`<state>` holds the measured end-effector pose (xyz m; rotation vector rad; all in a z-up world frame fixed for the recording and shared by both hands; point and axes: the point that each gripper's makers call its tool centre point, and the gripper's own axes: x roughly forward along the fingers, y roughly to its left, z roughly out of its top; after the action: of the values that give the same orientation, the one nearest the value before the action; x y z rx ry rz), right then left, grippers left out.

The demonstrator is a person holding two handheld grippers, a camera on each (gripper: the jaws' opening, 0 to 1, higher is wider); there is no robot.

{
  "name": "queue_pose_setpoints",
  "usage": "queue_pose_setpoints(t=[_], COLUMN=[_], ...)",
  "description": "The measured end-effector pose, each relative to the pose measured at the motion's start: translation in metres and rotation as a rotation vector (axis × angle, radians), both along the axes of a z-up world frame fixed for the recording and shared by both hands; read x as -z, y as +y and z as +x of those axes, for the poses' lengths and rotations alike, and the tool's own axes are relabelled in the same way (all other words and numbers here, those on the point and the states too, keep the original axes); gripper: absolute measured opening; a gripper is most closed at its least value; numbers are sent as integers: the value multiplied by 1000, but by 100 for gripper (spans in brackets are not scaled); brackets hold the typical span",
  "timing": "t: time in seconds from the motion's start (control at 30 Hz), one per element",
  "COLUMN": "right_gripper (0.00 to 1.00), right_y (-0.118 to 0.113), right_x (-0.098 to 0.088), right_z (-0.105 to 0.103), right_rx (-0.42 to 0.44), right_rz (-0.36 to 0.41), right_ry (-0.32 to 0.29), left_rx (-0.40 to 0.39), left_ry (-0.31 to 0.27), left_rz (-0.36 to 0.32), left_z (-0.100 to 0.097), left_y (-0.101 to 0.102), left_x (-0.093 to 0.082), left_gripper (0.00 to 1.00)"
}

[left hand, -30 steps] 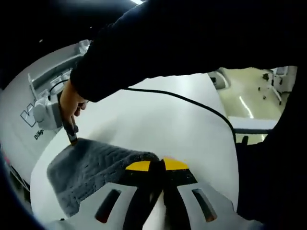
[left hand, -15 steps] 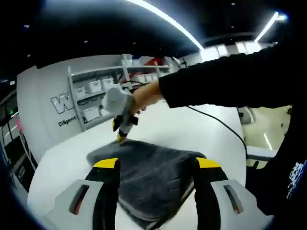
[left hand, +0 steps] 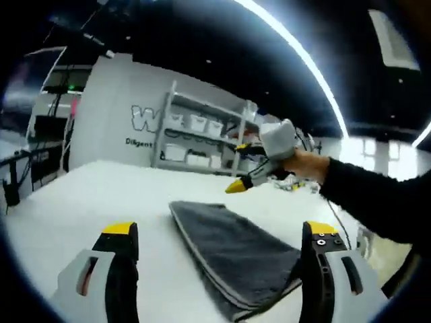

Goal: Open the folded towel by lifting each exposed corner and separating the folded layers until the towel lies flat within the target outline without major curled edges

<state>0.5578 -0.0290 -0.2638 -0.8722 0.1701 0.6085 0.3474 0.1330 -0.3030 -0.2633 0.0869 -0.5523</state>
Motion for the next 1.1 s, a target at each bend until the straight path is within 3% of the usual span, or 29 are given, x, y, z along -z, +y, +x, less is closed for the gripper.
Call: queue_pose_setpoints(t=[0.07,0.1,0.17,0.3,0.47,0.63,0.77,0.97,1.1], right_gripper=[100,100,100,100,100,100,100,100,100], right_y=[-3,-5,-7,-12,-12,-1,14,28,37], right_x=[-7,-12,-18,-22,-30,-41,-52,-64,-60], right_z=[-5,-7,-13,-18,-28,-32,-37,-47,-52], right_rx=[7,10,7,13,-9,-49,-92,-138,-157], right_rz=[26,48,84,91,109,92,62,35,9], right_ry=[-13,-18,-18,-21,-28,-46,-59,-80,-75], left_rx=[35,65,82,98,98,39,18,30,19], left_ry=[41,93,131,161,196,252,303,359,373], left_rz=[-104,-219,-258,-216,-236,-322,-300,-315,-320], left_z=[-3,-7,-9,-15,-21,-25,-30,-33,-37], left_y=[-4,-9,-13,-27,-37,-47,-68,-76,-73], left_x=[0,2,8,22,27,30,36,44,49], left_gripper=[96,96,94,92,93,93,100,100,100])
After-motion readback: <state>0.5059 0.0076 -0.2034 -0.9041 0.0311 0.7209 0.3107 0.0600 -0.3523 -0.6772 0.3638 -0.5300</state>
